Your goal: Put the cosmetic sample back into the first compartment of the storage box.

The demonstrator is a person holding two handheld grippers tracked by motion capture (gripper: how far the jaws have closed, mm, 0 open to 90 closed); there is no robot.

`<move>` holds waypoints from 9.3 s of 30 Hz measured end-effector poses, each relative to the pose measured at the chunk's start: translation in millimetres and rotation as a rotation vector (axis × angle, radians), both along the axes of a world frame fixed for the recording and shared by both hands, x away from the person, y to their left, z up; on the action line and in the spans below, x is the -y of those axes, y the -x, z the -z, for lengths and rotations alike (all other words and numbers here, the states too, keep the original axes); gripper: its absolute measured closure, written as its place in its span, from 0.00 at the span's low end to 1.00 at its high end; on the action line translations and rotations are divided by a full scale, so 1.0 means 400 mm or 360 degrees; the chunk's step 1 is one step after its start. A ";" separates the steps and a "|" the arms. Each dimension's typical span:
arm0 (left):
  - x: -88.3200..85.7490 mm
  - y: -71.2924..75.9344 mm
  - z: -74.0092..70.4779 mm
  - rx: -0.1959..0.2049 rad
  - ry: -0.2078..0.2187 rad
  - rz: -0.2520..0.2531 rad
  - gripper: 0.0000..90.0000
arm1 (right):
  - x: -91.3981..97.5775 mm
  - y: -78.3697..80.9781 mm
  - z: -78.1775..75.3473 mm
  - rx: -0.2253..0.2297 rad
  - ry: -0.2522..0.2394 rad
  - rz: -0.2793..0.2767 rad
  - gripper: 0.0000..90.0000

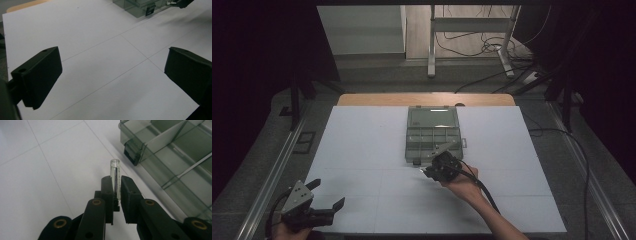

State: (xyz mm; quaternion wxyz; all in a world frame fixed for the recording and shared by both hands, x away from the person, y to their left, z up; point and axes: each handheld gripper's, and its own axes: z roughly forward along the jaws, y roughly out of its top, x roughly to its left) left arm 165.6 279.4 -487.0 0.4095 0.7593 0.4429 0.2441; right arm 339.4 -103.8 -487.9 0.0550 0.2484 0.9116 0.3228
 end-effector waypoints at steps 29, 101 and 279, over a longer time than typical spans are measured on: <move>-0.002 -0.001 0.000 -0.0003 0.0009 0.0003 0.02 | -0.010 -0.071 -0.029 0.0031 -0.0100 0.0114 0.90; -0.003 -0.002 0.001 -0.0009 0.0006 0.0044 0.02 | -0.129 -0.279 -0.025 0.0123 -0.0111 0.0327 0.90; -0.002 0.001 0.001 0.0000 0.0014 0.0055 0.02 | 0.318 0.147 -0.089 0.0234 -0.0221 0.0389 0.00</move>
